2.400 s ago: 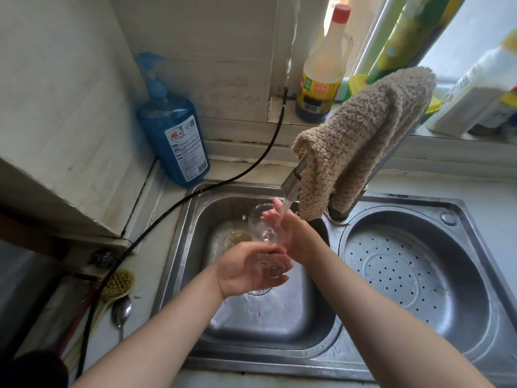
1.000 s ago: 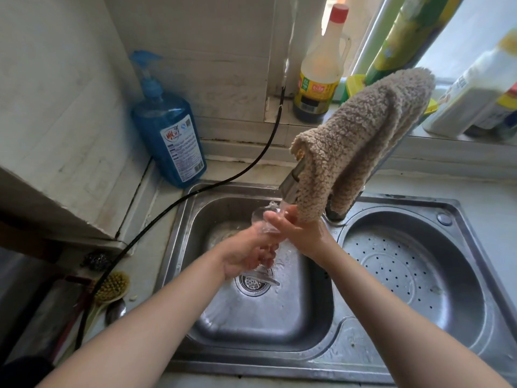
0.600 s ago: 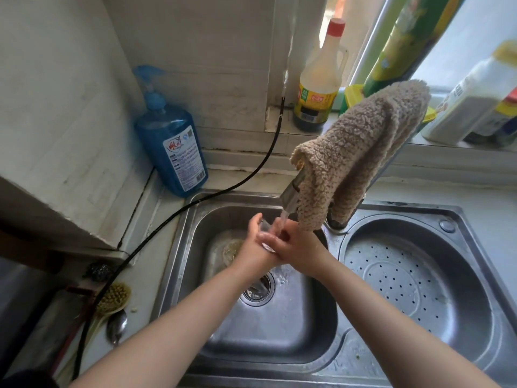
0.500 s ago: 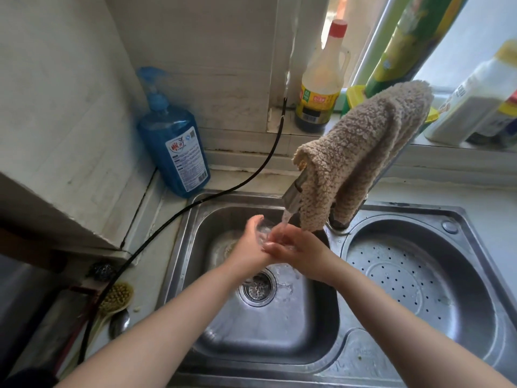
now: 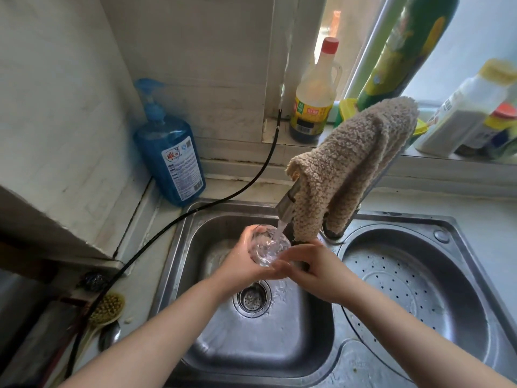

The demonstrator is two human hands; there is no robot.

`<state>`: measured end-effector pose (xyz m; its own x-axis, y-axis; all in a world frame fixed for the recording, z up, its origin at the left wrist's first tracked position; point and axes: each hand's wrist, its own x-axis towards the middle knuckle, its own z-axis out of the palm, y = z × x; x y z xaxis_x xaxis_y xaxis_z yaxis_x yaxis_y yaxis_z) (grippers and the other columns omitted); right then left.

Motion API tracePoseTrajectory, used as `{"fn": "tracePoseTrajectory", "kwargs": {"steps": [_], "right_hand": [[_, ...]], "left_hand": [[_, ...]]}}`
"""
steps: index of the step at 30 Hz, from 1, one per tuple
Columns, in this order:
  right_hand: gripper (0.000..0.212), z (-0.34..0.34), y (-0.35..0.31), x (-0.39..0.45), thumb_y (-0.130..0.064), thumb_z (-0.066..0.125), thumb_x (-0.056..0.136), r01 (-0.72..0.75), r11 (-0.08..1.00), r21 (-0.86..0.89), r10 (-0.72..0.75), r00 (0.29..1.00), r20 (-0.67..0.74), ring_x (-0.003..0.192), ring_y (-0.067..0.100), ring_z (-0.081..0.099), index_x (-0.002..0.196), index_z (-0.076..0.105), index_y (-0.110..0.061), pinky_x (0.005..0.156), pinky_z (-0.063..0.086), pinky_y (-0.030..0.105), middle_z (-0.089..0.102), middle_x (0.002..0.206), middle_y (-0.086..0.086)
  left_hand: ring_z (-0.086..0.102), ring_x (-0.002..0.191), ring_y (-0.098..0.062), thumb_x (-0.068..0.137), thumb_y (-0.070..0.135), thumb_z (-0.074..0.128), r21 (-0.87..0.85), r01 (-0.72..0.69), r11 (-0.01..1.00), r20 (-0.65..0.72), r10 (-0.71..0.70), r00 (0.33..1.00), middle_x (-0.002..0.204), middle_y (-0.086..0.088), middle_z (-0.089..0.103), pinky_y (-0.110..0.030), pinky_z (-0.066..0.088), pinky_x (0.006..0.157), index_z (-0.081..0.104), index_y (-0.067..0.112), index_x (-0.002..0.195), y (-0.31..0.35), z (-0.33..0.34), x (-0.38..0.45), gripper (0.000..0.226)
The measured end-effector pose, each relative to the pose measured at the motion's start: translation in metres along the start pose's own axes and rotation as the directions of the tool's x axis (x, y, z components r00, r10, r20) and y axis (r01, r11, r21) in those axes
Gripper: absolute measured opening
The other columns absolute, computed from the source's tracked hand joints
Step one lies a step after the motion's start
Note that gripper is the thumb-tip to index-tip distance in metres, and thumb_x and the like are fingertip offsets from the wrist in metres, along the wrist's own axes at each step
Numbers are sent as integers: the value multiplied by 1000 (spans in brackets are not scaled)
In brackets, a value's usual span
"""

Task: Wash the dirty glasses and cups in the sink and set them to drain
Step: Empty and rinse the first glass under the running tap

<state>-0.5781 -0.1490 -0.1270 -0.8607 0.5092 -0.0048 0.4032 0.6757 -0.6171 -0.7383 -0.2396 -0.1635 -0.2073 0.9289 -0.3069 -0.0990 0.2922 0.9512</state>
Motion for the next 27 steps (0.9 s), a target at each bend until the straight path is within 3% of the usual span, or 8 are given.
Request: {"fn": "tracePoseTrajectory", "kwargs": {"steps": [3,6,11,15,18,20,24,27], "right_hand": [[48,2,3,5,-64,35,89,51,977,-206,-49,999,13,120,-1,51,112,67,-35,109,26,39,64,120,-18],[55,22,-8,4,-65,34,87,23,998,-61,-21,999,35,125,7,45,126,57,-35,107,29,30,57,132,-11],[37,20,-5,4,-57,50,86,-22,988,152,37,994,-99,85,0,61,94,71,-28,89,41,24,69,90,-18],[46,13,-5,6,-64,53,83,-63,964,259,122,969,-215,82,9,62,87,70,-21,70,48,26,66,87,-7],[25,14,-17,4,-37,50,93,-193,780,595,248,969,-12,81,-3,65,92,68,-19,67,47,9,67,89,-7],[28,21,-19,4,-38,51,89,-230,698,679,305,952,8,81,3,68,99,67,-17,68,51,14,70,88,-5],[48,36,-17,10,-50,64,79,-284,633,720,458,887,-53,70,26,69,90,64,-3,64,57,38,68,78,14],[45,33,-23,19,-43,61,87,-350,610,711,548,835,-59,53,21,59,69,59,-1,54,49,22,60,58,10]], "left_hand": [[67,90,2,68,-7,79,-12,-21,1000,23,21,1000,105,6,65,-16,52,70,43,25,118,5,7,1,70],[64,84,10,77,-3,74,21,-9,1000,-15,10,1000,107,4,62,-9,48,69,40,20,124,2,10,3,63],[65,99,-12,66,15,86,-17,16,1000,-74,-17,997,121,-4,59,-24,55,80,35,30,128,-4,3,2,82],[69,78,-12,40,57,88,-168,154,974,9,-155,988,112,-8,66,-27,54,68,30,30,133,1,5,-1,113],[69,81,-14,61,54,78,-354,287,890,88,-273,958,119,-8,65,-24,51,58,45,22,130,10,12,-5,82],[67,87,-18,78,52,65,-430,326,842,138,-295,945,118,-12,65,-25,50,68,66,19,115,14,16,-7,50],[69,82,-25,88,68,40,-579,396,713,204,-344,917,96,-14,71,-38,52,85,70,15,113,15,22,-6,66],[67,96,-26,83,77,33,-458,436,775,158,-412,898,105,-12,70,-43,45,96,63,20,126,13,22,-5,77]]}}
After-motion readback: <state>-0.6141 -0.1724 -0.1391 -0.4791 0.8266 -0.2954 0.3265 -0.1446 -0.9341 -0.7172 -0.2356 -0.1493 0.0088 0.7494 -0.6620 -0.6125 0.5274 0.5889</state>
